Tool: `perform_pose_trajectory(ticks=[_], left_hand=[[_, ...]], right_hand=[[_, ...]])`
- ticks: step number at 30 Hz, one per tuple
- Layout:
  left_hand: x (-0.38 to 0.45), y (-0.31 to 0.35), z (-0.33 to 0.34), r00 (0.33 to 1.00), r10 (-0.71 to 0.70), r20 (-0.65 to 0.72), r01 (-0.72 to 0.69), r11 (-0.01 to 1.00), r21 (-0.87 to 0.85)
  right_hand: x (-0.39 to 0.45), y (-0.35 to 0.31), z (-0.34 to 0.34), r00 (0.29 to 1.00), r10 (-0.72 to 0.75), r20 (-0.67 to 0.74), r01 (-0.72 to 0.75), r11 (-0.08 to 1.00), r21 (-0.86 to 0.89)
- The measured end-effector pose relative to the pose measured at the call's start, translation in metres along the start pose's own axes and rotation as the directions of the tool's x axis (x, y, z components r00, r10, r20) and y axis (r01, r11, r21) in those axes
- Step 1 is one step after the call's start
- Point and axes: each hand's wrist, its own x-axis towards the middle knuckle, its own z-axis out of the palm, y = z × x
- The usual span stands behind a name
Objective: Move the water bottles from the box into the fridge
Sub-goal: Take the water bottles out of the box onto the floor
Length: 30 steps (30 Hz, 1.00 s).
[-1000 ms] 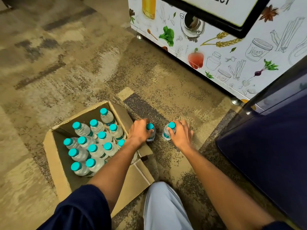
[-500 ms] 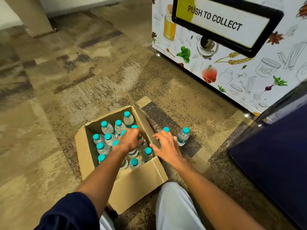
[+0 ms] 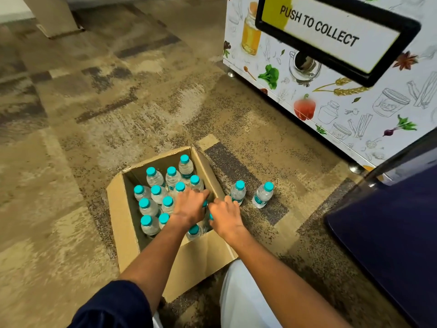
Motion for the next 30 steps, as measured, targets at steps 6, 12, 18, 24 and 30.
perform_pose_trajectory(ticks=[6,12,18,24,30], left_hand=[[-0.014,0.0,-0.013,0.998,0.057,-0.041,-0.062,0.986,-0.155],[-0.013,-0.015,-0.069,0.98,0.134,-0.148,-0.167,0.956,-0.243],[0.002,-0.021,-0.139,0.946,0.152,-0.285,-0.214,0.956,-0.201],[0.016,0.0,-0.173,0.911,0.234,-0.34,-0.303,0.939,-0.163],[0.031,0.056,-0.143,0.893,0.378,-0.244,-0.429,0.878,-0.21]], right_hand=[[-0.001,0.004,-0.013,0.999,-0.047,0.015,0.047,0.999,-0.013],[-0.008,0.013,-0.047,0.993,-0.086,-0.082,0.107,0.95,0.293],[-0.011,0.046,-0.111,0.971,-0.007,-0.239,0.139,0.83,0.54],[-0.022,0.099,-0.146,0.891,0.13,-0.434,0.167,0.797,0.581],[-0.032,0.157,-0.114,0.903,0.239,-0.358,-0.005,0.838,0.546]])
